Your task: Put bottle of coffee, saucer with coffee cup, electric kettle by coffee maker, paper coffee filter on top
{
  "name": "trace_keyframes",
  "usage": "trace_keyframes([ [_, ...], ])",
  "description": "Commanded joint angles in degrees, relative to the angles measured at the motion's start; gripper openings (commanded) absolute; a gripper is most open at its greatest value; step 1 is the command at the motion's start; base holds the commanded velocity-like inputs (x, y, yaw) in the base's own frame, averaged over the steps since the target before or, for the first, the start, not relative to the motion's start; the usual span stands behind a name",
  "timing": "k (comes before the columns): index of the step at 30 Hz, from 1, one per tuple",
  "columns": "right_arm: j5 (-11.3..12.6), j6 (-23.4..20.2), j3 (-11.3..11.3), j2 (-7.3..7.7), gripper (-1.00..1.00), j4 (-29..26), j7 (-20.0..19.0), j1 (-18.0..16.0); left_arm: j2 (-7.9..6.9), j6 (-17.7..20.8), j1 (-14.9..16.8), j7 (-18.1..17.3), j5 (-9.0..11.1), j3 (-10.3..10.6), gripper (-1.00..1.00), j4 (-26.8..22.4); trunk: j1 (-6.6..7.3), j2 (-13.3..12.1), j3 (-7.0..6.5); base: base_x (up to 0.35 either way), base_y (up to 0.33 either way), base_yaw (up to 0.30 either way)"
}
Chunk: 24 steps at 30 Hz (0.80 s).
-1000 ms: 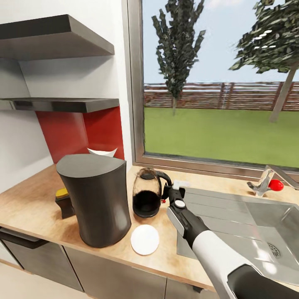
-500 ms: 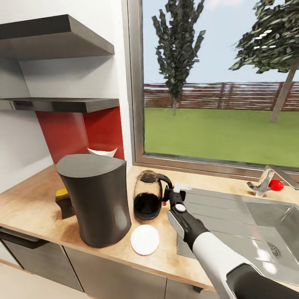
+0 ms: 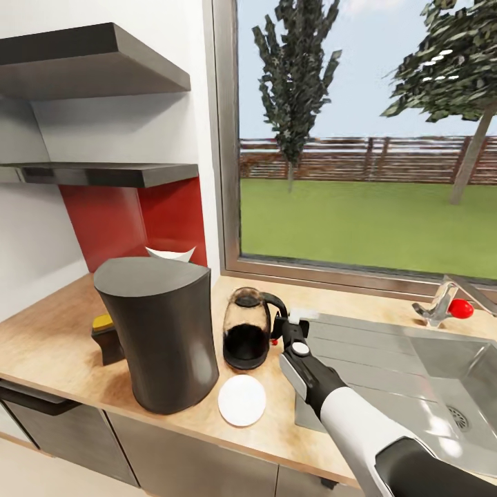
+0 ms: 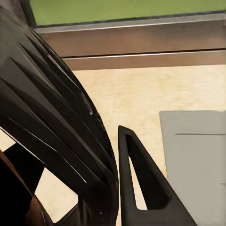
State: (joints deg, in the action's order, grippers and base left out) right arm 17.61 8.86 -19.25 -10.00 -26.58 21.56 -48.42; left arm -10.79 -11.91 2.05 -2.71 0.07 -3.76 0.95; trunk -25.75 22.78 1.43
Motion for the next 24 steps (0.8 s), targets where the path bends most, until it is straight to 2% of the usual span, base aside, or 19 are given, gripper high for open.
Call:
trace_keyframes([
  [1,0.32,0.36,-0.26,0.0,-1.0,0.05,0.14,-0.09,-0.02,-0.22,0.06,-0.28,0.01,-0.38,1.0,0.1,-0.04,0.14,0.13,0.002,0.001,0.0],
  [21,0.32,0.36,-0.26,0.0,-1.0,0.13,0.14,-0.09,-0.02,-0.22,0.06,-0.28,0.01,-0.38,1.0,0.1,-0.04,0.14,0.13,0.017,0.021,0.0],
  [22,0.32,0.36,-0.26,0.0,1.0,0.13,0.14,-0.09,-0.02,-0.22,0.06,-0.28,0.01,-0.38,1.0,0.1,-0.04,0.14,0.13,0.0,0.006,0.0],
  [24,0.32,0.36,-0.26,0.0,1.0,0.13,0.14,-0.09,-0.02,-0.22,0.06,-0.28,0.01,-0.38,1.0,0.1,-0.04,0.14,0.13,0.0,0.001,0.0],
])
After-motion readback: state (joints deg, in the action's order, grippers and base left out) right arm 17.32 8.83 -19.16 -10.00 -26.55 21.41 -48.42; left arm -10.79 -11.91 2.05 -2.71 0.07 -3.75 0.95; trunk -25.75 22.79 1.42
